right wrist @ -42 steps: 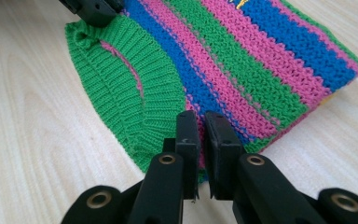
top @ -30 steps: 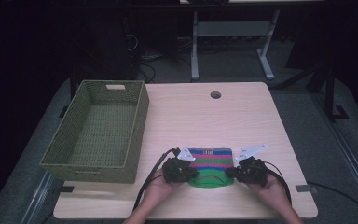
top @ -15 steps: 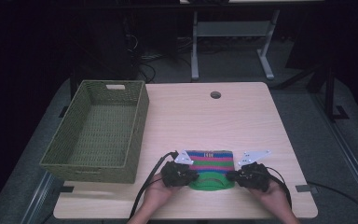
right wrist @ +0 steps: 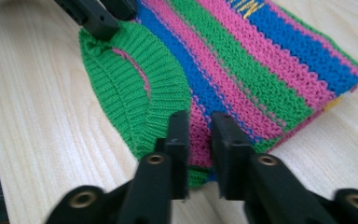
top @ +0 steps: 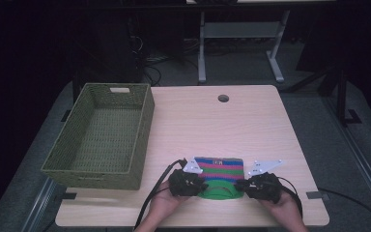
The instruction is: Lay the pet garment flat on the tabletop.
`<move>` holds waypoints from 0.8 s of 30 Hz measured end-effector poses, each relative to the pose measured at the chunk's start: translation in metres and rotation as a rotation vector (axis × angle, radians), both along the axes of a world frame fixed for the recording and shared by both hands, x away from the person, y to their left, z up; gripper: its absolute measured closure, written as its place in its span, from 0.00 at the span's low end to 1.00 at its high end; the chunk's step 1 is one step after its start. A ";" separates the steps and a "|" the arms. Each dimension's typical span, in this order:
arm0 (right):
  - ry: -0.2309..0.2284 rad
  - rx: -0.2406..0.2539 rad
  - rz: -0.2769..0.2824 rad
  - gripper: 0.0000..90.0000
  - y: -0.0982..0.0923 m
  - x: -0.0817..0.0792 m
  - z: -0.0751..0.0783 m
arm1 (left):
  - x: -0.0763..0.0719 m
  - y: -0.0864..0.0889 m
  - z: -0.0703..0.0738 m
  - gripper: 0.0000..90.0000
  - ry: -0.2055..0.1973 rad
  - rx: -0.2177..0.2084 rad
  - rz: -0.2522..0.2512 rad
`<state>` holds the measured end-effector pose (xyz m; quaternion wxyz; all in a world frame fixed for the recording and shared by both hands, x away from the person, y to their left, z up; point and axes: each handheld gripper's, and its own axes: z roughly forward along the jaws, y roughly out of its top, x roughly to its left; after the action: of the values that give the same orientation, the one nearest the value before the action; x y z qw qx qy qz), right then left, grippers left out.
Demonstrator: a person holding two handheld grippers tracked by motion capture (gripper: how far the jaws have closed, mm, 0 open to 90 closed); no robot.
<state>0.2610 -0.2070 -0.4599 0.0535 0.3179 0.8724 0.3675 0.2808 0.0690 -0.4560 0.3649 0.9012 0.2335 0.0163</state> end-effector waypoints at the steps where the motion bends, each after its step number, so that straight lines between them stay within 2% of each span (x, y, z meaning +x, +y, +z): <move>1: -0.011 0.013 0.013 0.76 -0.001 -0.001 0.002 | 0.000 0.001 0.001 0.73 -0.005 -0.005 -0.003; 3: -0.040 0.021 0.022 0.74 -0.002 -0.002 0.004 | -0.001 0.004 0.005 0.66 -0.024 -0.021 -0.019; 6: -0.057 0.022 0.027 0.70 -0.006 -0.003 0.007 | -0.003 0.007 0.009 0.54 -0.039 -0.040 -0.036; 8: -0.056 0.031 0.039 0.69 -0.009 -0.003 0.008 | -0.003 0.009 0.010 0.50 -0.041 -0.047 -0.048; 12: -0.054 0.041 0.065 0.69 -0.012 -0.004 0.009 | -0.002 0.009 0.009 0.53 -0.046 -0.043 -0.065; 13: -0.058 0.040 0.073 0.69 -0.012 -0.004 0.009 | -0.001 0.009 0.008 0.54 -0.051 -0.022 -0.076; 14: -0.056 0.036 0.079 0.69 -0.010 -0.004 0.008 | -0.001 0.008 0.007 0.55 -0.048 -0.019 -0.070; 15: -0.061 0.026 0.092 0.69 -0.009 -0.003 0.007 | 0.000 0.009 0.007 0.55 -0.048 -0.004 -0.079; 18: -0.061 -0.006 0.105 0.69 -0.004 -0.003 0.006 | 0.002 0.010 0.005 0.50 -0.046 -0.006 -0.075; 19: -0.063 -0.016 0.108 0.69 -0.002 -0.002 0.005 | 0.001 0.009 0.004 0.50 -0.042 -0.014 -0.069; 22: -0.058 -0.025 0.114 0.68 0.002 -0.002 0.004 | 0.002 0.009 0.003 0.52 -0.038 -0.008 -0.072; 24: -0.070 -0.050 0.118 0.67 0.005 -0.002 0.002 | 0.003 0.009 0.003 0.55 -0.044 0.004 -0.072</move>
<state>0.2591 -0.2020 -0.4581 0.0703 0.2513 0.8961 0.3591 0.2836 0.0779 -0.4530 0.3684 0.9092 0.1928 0.0236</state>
